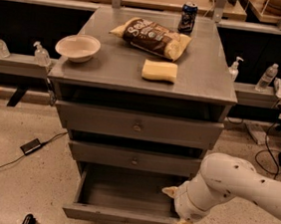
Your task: Close bottom drawer
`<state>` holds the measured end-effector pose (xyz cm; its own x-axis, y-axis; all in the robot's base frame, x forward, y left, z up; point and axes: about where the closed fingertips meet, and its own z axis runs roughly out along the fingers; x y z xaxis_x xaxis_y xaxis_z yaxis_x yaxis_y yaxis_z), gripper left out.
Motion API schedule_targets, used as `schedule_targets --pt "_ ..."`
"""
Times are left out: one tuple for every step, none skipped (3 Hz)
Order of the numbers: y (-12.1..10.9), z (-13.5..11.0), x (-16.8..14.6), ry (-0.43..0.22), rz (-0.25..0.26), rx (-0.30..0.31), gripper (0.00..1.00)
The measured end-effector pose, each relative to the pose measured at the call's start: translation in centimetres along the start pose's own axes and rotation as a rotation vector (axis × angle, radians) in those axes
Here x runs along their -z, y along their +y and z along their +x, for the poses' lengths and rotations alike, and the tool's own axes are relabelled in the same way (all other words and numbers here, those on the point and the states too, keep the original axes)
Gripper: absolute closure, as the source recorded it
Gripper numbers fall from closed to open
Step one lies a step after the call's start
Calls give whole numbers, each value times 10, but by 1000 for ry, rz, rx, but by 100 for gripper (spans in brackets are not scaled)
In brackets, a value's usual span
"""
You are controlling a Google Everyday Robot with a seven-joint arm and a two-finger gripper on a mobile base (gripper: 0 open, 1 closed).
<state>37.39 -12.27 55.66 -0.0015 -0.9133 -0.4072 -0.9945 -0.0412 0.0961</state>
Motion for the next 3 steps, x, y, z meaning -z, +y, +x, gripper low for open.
schedule_targets --pt "-18 28 -40 3 -31 -24 0" --pt "-60 72 -110 -3 9 -14 0" --pt "-109 112 -190 2 18 -19 0"
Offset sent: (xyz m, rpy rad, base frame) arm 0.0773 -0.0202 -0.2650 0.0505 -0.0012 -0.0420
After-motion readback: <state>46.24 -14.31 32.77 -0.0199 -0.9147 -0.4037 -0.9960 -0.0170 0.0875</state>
